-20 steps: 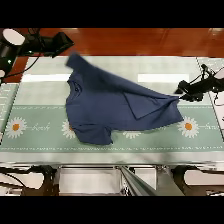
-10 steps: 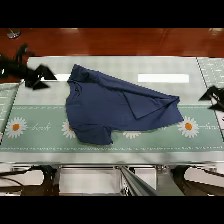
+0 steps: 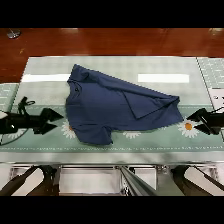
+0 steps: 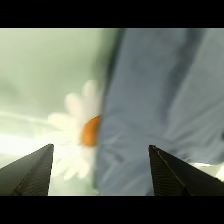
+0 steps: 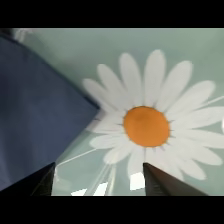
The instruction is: Fold the shirts.
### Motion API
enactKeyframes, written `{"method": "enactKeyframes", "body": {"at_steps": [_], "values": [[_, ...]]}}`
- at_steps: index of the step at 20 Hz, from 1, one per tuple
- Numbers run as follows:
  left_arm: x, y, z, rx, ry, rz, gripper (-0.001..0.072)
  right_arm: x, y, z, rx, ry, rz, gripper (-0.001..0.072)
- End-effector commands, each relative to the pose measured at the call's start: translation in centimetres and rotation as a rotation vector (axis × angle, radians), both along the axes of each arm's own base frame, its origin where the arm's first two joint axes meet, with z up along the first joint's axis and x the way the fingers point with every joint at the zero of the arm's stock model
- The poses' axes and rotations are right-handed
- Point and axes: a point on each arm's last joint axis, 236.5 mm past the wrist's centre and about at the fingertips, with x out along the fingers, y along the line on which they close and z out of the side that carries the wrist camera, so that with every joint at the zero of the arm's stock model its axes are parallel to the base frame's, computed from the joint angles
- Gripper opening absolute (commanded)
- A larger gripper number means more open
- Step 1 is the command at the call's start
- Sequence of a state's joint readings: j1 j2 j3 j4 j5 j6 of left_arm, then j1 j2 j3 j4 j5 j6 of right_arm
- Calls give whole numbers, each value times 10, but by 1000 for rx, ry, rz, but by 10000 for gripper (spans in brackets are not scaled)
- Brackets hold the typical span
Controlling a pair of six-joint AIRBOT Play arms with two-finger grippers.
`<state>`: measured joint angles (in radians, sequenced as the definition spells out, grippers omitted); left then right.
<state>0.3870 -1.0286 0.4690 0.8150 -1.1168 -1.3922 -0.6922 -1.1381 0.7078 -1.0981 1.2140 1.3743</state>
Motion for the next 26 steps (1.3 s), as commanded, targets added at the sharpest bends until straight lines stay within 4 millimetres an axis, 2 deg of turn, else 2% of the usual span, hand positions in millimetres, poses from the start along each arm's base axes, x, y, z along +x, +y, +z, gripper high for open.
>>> {"method": "enactKeyframes", "body": {"at_steps": [1, 4, 9, 10, 11, 14, 16, 19, 23, 26], "values": [[-15, -29, -19, -41, 2, 20, 700, 13, 22, 9, 87, -92, 9, 629], [7, -40, -21, 0, -85, 46, 700, 12, 24, 10, 92, -88, 20, 629], [12, -68, -33, 0, -87, 15, 685, 12, 24, 10, 92, -88, 19, 629], [15, -73, -32, -10, -106, -1, 325, 11, 22, 9, 87, -84, 12, 629], [17, -76, -30, -16, -132, -20, 45, 9, 18, 6, 73, -67, -7, 630], [26, -79, -20, -32, -165, -24, 30, -10, -6, -10, -28, 42, -51, 630], [31, -79, -15, -34, -179, -30, 30, -13, -6, -16, -16, 72, -65, 630], [31, -80, -15, -36, -180, -31, 30, 7, 18, -21, 88, 24, -35, 630], [35, -81, -10, -55, -185, -9, 30, 31, 28, -40, 133, 10, -57, 630], [41, -82, -5, -64, -199, -3, 30, 52, 38, -41, 146, -4, -22, 629]]}}
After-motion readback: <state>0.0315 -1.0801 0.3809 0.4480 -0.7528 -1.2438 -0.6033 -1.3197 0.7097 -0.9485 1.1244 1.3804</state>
